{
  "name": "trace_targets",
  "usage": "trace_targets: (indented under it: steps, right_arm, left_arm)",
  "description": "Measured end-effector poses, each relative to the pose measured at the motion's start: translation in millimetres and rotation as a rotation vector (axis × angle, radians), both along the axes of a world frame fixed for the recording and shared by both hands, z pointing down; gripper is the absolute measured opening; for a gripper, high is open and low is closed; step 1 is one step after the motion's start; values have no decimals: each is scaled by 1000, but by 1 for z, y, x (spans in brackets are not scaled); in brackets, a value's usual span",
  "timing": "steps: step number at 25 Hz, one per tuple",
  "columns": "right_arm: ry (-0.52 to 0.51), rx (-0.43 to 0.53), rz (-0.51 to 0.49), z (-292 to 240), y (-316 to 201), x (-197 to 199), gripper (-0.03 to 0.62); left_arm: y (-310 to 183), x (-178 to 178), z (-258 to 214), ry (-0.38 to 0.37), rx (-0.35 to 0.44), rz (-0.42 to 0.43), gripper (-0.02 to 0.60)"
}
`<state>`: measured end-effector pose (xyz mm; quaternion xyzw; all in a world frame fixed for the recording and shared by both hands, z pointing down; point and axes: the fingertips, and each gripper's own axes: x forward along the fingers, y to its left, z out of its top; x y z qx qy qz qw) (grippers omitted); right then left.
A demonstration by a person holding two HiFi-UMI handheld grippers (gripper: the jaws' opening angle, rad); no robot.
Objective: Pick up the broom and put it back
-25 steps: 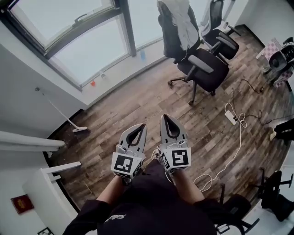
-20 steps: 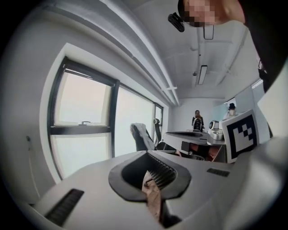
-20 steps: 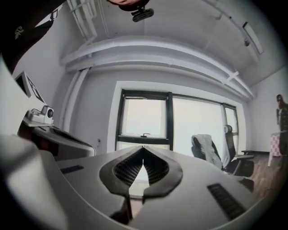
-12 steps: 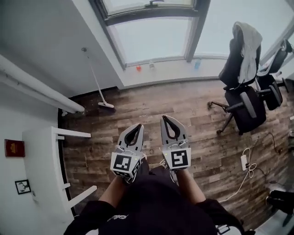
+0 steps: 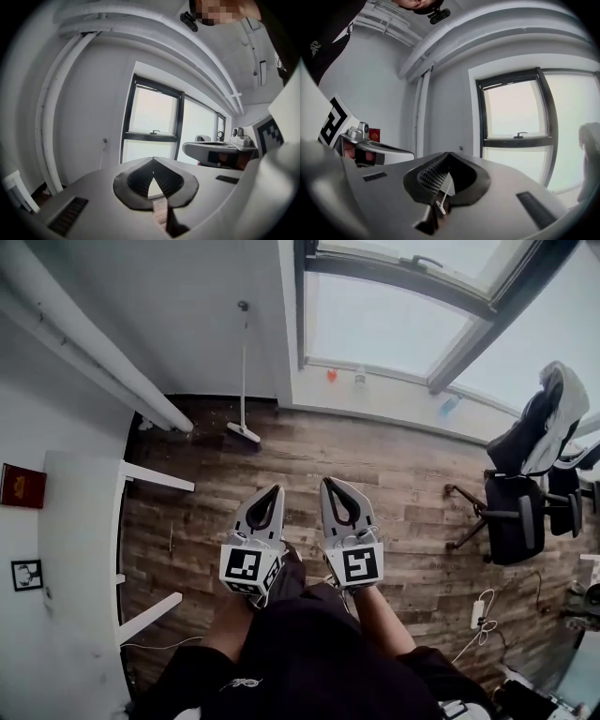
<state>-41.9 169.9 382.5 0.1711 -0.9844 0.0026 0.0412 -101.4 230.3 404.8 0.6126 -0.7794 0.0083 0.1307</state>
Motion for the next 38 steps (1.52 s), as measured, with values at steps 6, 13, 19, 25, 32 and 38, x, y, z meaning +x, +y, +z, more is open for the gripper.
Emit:
trace_targets:
  steps: [6,13,19,25,32,38]
  right_arm:
    - [63,-65,-48,37,4,-90,21]
    - [122,-70,-38,62,-12,-169,21]
    - [174,-149,-82,114,-26,-224,21]
    - [219,-191,-119,168,-56,-293,21]
    - [261,-198,-100,248,-102,-390,21]
    - [303,-241,-118,311,-135,-447,30]
  left_arm:
    - [6,-82,44,-7,-79,-30,2]
    - [7,-163,68,8,-116,-50,2]
    - [0,-202,104,49,-145,-117,2]
    - [-21,-249,158,110,-231,-184,2]
    - [-38,-306,209,154,-296,-197,2]
    - [-62,-368,266,163,-375,-242,2]
